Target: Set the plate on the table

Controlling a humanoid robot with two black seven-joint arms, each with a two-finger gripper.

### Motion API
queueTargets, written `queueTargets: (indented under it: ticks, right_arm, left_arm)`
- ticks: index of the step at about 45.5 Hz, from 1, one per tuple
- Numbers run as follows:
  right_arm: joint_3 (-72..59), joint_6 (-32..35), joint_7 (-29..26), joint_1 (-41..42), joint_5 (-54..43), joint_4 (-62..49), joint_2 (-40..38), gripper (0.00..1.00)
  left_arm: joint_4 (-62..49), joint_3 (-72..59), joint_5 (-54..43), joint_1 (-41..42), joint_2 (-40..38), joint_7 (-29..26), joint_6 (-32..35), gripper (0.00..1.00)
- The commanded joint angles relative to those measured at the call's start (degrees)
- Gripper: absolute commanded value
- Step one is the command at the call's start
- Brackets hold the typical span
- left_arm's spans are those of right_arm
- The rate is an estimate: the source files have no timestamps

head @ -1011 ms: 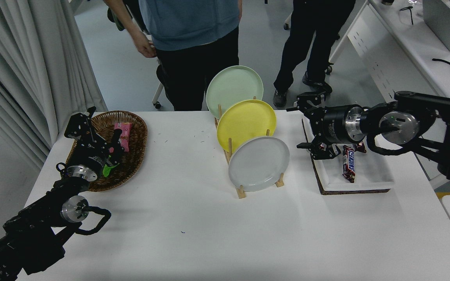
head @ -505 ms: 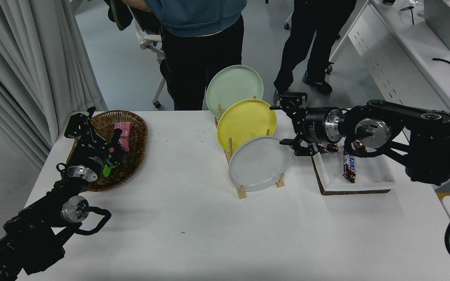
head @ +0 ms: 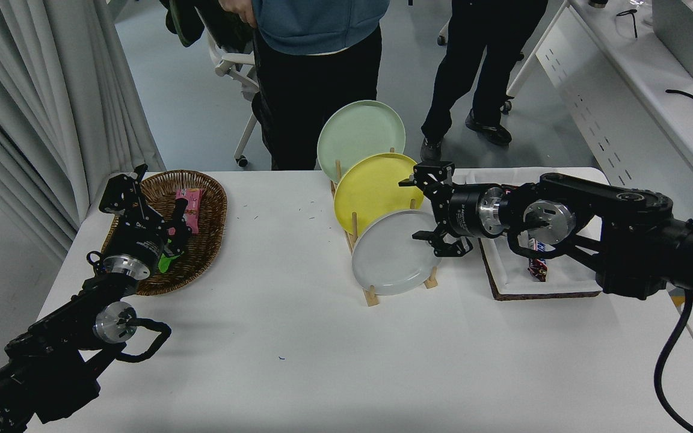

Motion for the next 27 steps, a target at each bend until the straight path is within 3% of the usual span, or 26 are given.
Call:
queueTargets:
  ticks: [1, 6, 14, 27]
  right_arm:
    - [0.73, -0.71, -0.1, -0.68, 7.0, 0.61, 1.54, 1.0]
    - [1.61, -1.5, -0.1, -0.5, 7.71, 0.88, 2.15, 1.0]
    - [3.37, -8.53, -0.1, -0.85, 7.79, 0.88, 2.15, 1.0]
    - [3.72, -11.17, -0.36, -0.68, 7.27, 0.79, 2.15, 1.0]
  left_arm:
    - [0.0, 0.02, -0.01, 0.0, 0.0, 0.0, 0.0, 1.0]
    - [0.0, 0.02, 0.08, 0.0, 0.0, 0.0, 0.0, 1.0]
    - [0.0, 0.02, -0.01, 0.0, 0.0, 0.0, 0.0, 1.0]
    - [0.0, 0.02, -0.01, 0.0, 0.0, 0.0, 0.0, 1.0]
